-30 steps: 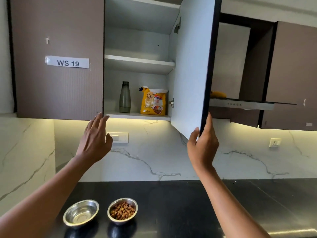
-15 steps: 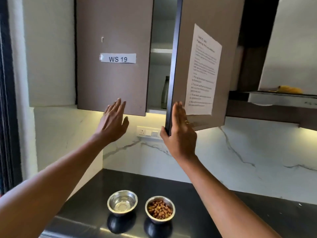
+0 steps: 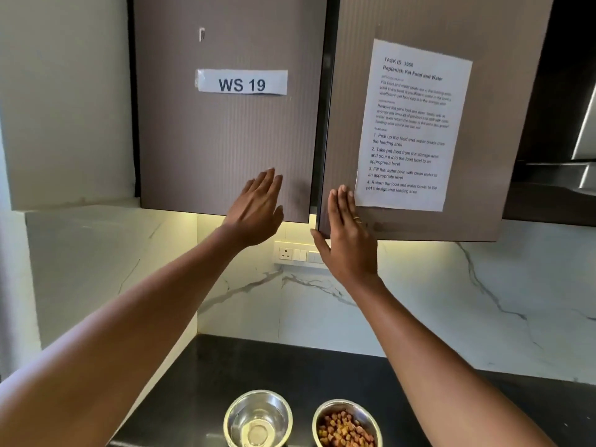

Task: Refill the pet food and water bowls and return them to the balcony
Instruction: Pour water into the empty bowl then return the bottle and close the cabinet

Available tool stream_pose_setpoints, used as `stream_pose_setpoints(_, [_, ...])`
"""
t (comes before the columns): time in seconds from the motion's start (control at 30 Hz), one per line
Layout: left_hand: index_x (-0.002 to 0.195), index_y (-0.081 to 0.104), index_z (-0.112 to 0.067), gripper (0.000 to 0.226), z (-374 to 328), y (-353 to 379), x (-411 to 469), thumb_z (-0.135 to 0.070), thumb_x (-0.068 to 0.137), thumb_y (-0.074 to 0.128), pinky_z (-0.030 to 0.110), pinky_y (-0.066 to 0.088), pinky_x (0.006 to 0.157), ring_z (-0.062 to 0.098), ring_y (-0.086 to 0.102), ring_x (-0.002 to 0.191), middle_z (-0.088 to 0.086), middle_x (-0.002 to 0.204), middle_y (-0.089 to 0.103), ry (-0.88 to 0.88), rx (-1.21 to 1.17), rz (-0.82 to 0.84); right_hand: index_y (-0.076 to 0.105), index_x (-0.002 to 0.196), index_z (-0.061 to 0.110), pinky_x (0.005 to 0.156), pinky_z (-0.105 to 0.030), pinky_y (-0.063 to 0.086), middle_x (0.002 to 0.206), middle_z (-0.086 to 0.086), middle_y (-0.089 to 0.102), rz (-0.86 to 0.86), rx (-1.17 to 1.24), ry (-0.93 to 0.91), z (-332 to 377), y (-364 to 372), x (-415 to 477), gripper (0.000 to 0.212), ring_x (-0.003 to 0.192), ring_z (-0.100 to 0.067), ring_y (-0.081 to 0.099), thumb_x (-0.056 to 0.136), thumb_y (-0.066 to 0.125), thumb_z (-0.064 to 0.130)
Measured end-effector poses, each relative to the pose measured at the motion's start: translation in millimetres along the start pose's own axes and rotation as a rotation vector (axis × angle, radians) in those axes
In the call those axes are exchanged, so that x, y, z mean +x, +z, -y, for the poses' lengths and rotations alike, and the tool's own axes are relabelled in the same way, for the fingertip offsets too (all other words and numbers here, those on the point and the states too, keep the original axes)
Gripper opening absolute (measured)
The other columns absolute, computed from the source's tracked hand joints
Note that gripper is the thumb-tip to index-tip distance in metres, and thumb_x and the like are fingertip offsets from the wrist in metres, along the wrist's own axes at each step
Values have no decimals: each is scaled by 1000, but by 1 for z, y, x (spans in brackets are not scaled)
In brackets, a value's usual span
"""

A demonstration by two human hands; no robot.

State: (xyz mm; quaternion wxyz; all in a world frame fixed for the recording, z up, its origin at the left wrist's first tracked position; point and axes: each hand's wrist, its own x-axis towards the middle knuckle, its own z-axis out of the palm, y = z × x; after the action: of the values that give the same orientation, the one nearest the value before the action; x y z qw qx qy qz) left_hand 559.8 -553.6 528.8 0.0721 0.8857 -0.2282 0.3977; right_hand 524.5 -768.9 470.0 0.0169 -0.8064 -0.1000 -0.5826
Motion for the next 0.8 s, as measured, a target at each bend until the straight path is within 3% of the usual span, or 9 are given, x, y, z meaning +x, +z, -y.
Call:
stream_pose_setpoints(0.1, [163,6,-9,69,7,24,19,-38,107,35,47,10,129,29,-2,158,14,171,-2,24,-8,16,34,160,1,116,-36,39,169,-19,28,44,-25,-9,-4,23,9,78,157,-31,28,100,65,39])
stream_pose_setpoints(0.27, [163,1,-9,72,16,64,34,-40,107,36,49,7,128,30,-9,158,14,170,-9,37,-25,-8,36,160,1,114,-43,43,168,-19,31,111,-51,-14,-8,51,18,77,157,-34,28,96,72,26])
stream_pose_setpoints(0.43, [163,3,-9,84,30,95,32,-26,102,58,57,17,125,33,-8,157,14,171,-8,73,-16,-81,34,161,3,116,-41,39,168,-16,31,174,-96,-29,-18,75,21,73,159,-33,24,97,68,20])
stream_pose_setpoints(0.6, [163,3,-9,87,31,109,32,-6,98,61,58,15,126,34,-8,158,12,171,-7,76,-19,-186,32,161,2,120,-40,33,169,-18,28,225,-106,-16,-18,90,26,80,159,-35,20,91,69,15])
stream_pose_setpoints(0.8, [162,0,-8,90,30,121,33,6,94,57,59,14,125,35,-9,157,14,171,-8,75,-13,-240,29,162,1,98,-43,58,171,-19,24,246,-97,14,-14,93,22,85,160,-36,17,89,71,16])
